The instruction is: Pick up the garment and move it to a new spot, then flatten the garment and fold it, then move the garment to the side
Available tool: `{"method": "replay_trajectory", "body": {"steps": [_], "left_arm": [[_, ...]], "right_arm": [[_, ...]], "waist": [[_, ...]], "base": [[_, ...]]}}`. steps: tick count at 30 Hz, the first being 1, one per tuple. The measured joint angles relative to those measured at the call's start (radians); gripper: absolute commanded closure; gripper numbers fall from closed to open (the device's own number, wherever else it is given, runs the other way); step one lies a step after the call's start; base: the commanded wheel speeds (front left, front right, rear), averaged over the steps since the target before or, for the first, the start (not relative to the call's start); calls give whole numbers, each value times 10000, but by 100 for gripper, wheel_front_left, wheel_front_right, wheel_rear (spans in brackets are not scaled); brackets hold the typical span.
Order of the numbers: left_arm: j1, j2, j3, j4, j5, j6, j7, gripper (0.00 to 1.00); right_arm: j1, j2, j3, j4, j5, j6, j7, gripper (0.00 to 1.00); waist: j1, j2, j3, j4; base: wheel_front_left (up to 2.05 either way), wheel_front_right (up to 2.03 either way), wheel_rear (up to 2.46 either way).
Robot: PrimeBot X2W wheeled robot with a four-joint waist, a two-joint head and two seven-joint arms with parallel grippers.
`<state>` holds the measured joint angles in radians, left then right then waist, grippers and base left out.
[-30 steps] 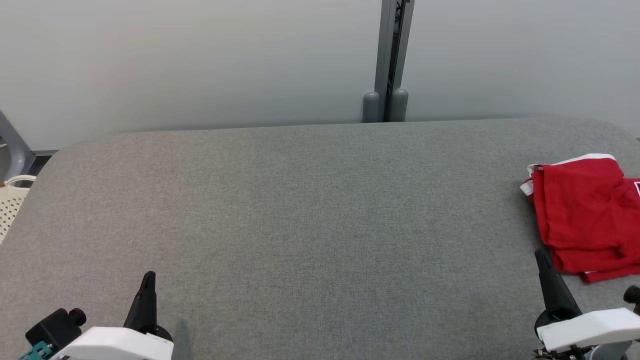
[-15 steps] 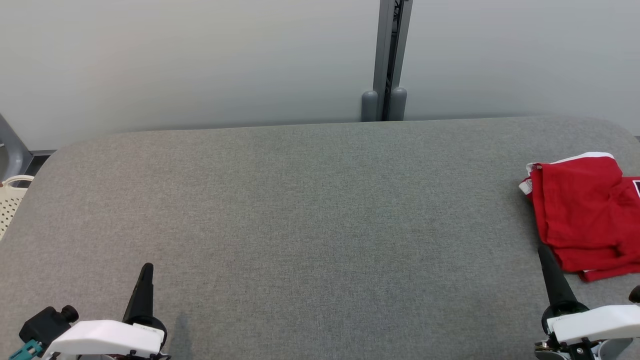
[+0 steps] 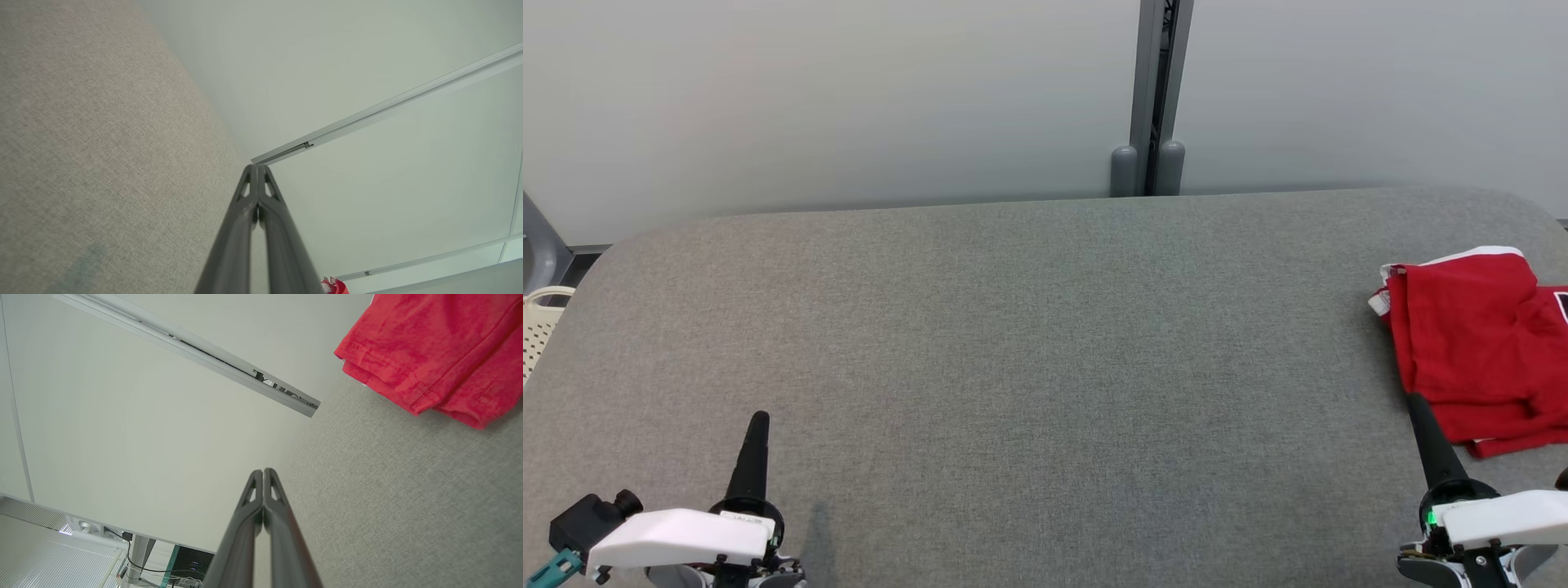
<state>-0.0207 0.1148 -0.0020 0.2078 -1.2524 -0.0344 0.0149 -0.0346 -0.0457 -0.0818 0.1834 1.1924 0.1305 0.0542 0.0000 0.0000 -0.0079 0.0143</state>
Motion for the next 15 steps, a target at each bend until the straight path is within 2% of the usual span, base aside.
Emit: {"method": "replay_trajectory", "body": {"steps": [15], "left_arm": [[-264, -186, 336, 119, -1174, -293, 291, 100]], "right_arm": [[-225, -17, -79, 207, 1342, 0, 176, 100]], "waist": [[-1, 0, 31, -39]], "base": [[0, 0, 0]]}}
